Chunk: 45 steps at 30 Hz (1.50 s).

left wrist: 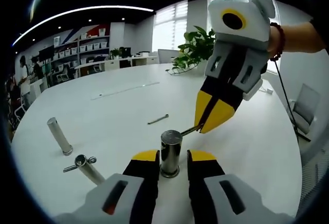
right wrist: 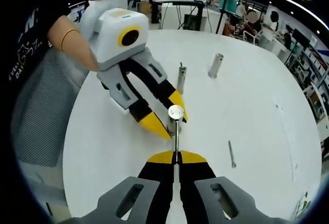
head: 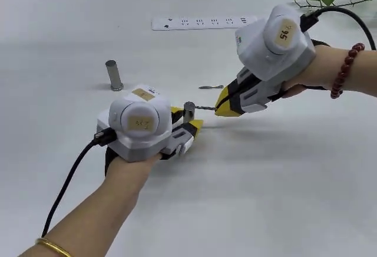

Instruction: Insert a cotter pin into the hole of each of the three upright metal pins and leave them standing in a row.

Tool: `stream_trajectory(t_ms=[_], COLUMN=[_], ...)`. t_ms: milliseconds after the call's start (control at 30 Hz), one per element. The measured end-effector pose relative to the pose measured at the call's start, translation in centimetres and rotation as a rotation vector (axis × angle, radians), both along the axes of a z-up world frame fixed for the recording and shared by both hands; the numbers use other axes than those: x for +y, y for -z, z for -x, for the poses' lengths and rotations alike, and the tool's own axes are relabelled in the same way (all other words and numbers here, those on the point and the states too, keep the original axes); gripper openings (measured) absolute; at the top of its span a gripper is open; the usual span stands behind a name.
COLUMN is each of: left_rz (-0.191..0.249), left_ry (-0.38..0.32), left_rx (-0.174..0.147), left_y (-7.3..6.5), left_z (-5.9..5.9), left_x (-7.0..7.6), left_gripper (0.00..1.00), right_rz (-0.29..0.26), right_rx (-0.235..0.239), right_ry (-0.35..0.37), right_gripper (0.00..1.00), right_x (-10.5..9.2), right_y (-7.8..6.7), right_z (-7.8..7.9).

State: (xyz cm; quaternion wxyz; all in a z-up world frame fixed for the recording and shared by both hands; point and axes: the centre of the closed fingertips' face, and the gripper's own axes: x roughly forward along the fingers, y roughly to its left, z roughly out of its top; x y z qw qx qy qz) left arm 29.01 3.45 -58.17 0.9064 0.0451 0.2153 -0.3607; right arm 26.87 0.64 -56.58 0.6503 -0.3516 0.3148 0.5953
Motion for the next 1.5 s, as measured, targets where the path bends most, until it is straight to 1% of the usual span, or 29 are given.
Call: stream_trajectory(t_ms=[67,167,267,367,533,800,867,933,1000,1333,1467,1500], left_rz=[-0.005,-0.006,-0.011,-0.012,-0.026,-0.025,-0.024,-0.022,-0.025,-0.024,-0.026,-0.026], left_ry=[-0.001,-0.004,-0.005,0.0,0.023,0.032,0.032,0.032,0.035,0.033,0.03,0.03], left_rx=[-0.002,0.0,-0.004,-0.004,-0.021,-0.029,-0.029,-0.028,-0.03,-0.032,-0.036,-0.037], left_y=[0.0,0.1,0.1,0.2,0.3,0.5,0.5,0.6,0.6,0.7,0.7,0.8], left_z=[0.0,-0.1,-0.2,-0.2,-0.2,-0.2,-0.2,-0.2,-0.2,-0.2,-0.2,-0.2], left_x=[0.0,0.1,0.2,0.2,0.2,0.1,0.1,0.1,0.1,0.2,0.2,0.2], left_gripper=[0.16,0.13,0.11,0.11,0.11,0.1,0.1,0.1,0.1,0.1,0.1,0.1], right_rz=[-0.004,0.004,0.005,0.013,0.023,0.027,0.035,0.032,0.036,0.029,0.015,0.007], right_rx=[0.003,-0.01,-0.009,-0.016,-0.028,-0.042,-0.059,-0.058,-0.067,-0.069,-0.076,-0.081], right_ry=[-0.005,-0.016,-0.02,-0.03,-0.05,-0.065,-0.08,-0.077,-0.086,-0.1,-0.099,-0.088], right_gripper=[0.0,0.0,0.0,0.0,0.0,0.0,0.0,0.0,0.0,0.0,0.0,0.0], right_x=[0.1,0.1,0.2,0.3,0.6,1.2,1.3,1.5,1.7,2.4,2.8,2.9], right_y=[0.0,0.1,0.0,-0.1,-0.2,0.0,0.1,0.0,0.0,0.0,-0.1,-0.1], right_z=[-0.1,-0.6,-0.6,-0.7,-0.9,-1.1,-1.2,-1.0,-1.0,-0.9,-0.8,-1.0])
